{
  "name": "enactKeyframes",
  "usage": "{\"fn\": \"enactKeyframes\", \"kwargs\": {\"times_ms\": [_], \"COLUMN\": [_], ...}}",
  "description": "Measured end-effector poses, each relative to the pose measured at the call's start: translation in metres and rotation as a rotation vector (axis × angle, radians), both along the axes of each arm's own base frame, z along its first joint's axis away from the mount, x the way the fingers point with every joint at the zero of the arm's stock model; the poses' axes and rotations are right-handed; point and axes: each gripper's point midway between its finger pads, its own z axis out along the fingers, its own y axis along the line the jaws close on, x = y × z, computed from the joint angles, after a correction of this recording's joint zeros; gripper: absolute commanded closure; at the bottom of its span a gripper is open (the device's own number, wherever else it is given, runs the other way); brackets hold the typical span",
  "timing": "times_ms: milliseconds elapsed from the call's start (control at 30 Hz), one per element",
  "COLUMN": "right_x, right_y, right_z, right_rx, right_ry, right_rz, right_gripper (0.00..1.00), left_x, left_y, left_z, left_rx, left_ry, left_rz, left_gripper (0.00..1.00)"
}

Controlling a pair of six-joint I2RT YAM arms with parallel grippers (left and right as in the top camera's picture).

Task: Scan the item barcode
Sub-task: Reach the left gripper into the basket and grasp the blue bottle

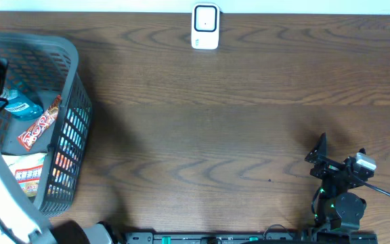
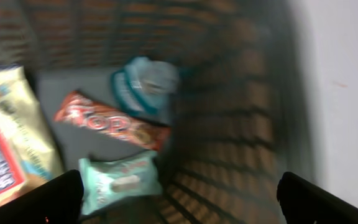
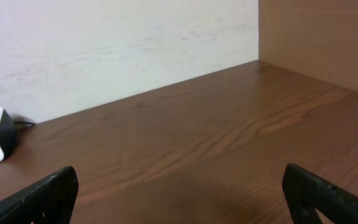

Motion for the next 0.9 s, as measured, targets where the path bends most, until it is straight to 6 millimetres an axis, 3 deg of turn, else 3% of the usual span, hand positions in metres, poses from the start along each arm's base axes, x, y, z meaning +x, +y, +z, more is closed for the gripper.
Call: {"fn": "enactKeyframes", "kwargs": {"times_ms": [200,633,900], "right_x": [0.0,0.0,0.0], "right_y": [0.0,0.0,0.0], "right_z": [0.0,0.0,0.0], "right_rx": [0.0,0.0,0.0], "right_ry": [0.0,0.0,0.0], "right_rz": [0.0,0.0,0.0], "right_gripper": [0.01,0.01,0.01], "left_x": [0.005,0.045,0.054], "left_y": [0.032,0.066,0.069], "left_z": [-0.056,-0.115,-0.137], "left_rx": [-0.095,-0.13,-0.143], "left_ry": [0.119,0.133,0.159], "left_rz": [0.149,0.233,0.23], "left_gripper": [0.02,0.02,0.02]}}
